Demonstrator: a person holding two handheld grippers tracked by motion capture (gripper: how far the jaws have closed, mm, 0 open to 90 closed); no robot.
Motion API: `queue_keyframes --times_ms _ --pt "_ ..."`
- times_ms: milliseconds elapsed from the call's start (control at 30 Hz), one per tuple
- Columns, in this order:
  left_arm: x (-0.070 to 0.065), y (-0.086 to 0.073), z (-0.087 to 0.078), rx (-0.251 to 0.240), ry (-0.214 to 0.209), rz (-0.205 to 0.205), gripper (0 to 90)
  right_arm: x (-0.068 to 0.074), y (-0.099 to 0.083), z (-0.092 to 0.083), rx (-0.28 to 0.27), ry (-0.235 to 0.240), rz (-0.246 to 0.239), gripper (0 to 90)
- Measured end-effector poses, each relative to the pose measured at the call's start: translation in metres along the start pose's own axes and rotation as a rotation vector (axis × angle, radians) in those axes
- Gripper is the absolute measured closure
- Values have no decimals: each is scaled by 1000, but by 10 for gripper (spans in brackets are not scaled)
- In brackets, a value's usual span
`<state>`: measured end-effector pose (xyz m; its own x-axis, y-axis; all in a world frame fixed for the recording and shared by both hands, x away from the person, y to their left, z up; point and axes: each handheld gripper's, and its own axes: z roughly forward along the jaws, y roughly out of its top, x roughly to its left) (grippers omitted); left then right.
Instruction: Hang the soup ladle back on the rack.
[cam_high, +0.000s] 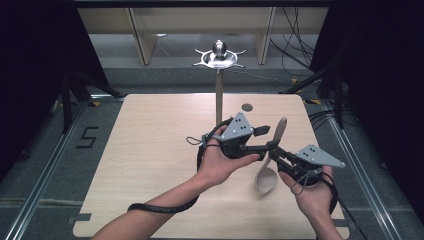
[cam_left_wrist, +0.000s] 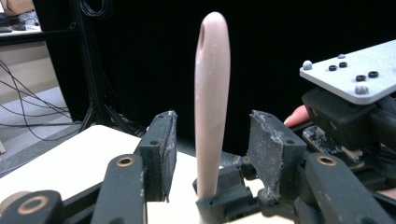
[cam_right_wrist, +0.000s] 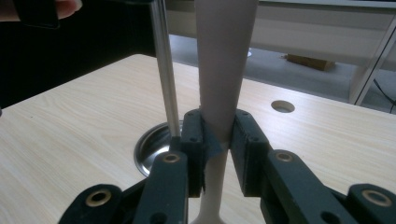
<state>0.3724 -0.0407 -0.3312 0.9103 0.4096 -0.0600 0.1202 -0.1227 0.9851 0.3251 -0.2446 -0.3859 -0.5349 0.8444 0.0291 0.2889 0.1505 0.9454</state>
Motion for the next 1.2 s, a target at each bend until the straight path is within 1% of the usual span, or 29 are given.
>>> queue_keyframes --times_ms 67,100,167,200,233,267,300,333,367,433,467,500,533,600,633,667,767,800,833,900,933,967,1000,1033,1067,1100,1133,1167,1200 --pt "-1 1 3 1 -5 3 540 0 0 0 -6 -2 -5 765" --pt "-1 2 5 0 -4 2 554 1 0 0 4 3 -2 765" --pt "-1 2 7 1 0 6 565 2 -1 1 4 10 -5 765" --pt "-1 2 7 3 0 8 593 1 -1 1 3 5 -17 765" --pt "-1 2 8 0 1 7 609 4 -1 1 13 8 8 764" --pt "-1 2 8 -2 4 9 609 4 -1 1 13 8 8 764" --pt "-1 2 8 -5 7 12 630 4 -2 1 17 5 16 765" --pt "-1 1 8 -4 11 12 649 2 -2 2 6 13 -8 764" --pt "-1 1 8 -5 13 13 664 3 -2 2 10 24 0 764" --pt "-1 1 8 -1 18 16 695 1 -1 2 -1 0 -33 765" --pt "-1 1 8 2 18 17 695 1 -1 2 -1 0 -33 765" --pt "-1 0 9 3 17 19 695 6 -1 1 20 5 18 765" --pt "-1 0 9 3 22 17 694 4 0 2 9 4 -14 765" --pt "-1 -1 9 5 20 16 693 4 0 2 5 4 -18 765" --pt "-1 -2 10 7 23 17 692 5 1 2 12 0 -10 765" --pt "-1 -3 10 7 18 17 693 7 1 1 19 2 11 765" --pt "-1 -5 11 17 21 12 696 7 1 1 17 7 10 764" --pt "-1 -6 11 22 22 17 694 6 1 3 0 17 -1 764" --pt "-1 -8 12 23 21 10 692 8 1 2 7 11 11 765" --pt "-1 -11 13 36 23 15 692 9 1 1 16 1 20 764" --pt "-1 -11 13 36 23 15 692 9 1 1 16 1 20 764" --pt "-1 -12 14 35 22 14 695 7 2 1 5 -4 -15 764" --pt "-2 -12 14 35 26 10 695 7 2 1 5 -4 -15 764" --pt "-1 -12 15 40 22 17 707 7 2 1 5 -5 -17 764" --pt "-1 -13 15 44 25 18 716 7 1 2 -7 -12 -18 764" --pt "-2 -14 15 44 31 19 726 9 1 2 1 -8 5 764" --pt "-2 -14 15 44 31 19 731 9 1 2 1 -8 5 764" --pt "-2 -13 15 44 40 29 736 8 1 2 -1 -6 -12 764" --pt "-2 -13 15 44 40 29 739 8 1 2 -1 -6 -12 764"
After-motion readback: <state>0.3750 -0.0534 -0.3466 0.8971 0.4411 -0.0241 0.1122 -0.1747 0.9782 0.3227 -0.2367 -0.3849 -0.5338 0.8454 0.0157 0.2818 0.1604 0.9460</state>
